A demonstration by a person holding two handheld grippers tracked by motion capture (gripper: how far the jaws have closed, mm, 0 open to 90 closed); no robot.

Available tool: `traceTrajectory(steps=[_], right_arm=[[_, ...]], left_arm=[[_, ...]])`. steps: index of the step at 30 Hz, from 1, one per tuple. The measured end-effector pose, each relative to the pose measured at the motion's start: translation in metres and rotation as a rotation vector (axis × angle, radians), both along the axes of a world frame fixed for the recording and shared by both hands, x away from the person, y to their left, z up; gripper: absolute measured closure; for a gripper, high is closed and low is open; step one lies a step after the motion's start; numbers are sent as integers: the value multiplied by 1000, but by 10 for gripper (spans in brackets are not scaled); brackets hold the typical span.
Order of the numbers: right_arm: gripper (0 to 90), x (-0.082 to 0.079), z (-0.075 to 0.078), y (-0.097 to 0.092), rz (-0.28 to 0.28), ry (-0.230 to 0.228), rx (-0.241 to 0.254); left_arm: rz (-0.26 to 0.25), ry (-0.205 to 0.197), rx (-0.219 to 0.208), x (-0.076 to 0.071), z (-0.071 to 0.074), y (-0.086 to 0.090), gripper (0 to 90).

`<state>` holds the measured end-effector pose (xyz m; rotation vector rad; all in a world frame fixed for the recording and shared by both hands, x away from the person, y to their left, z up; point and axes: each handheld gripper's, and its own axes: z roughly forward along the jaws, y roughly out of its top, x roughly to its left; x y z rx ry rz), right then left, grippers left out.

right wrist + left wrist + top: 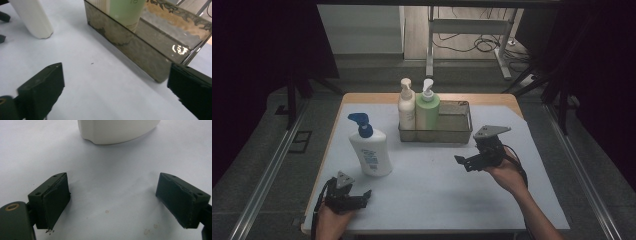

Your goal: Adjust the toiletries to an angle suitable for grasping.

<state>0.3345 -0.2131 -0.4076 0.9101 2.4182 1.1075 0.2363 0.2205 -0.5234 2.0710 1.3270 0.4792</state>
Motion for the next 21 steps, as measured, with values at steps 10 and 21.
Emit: traceTrajectory(steps=[10,21], right_arm=[[0,-21,-15,-16,-16,7,-18],[0,-36,-48,-32,-59,22,-31]], left_arm=[[-2,1,2,0,0,0,111],[1,5,-2,0,0,0,111]])
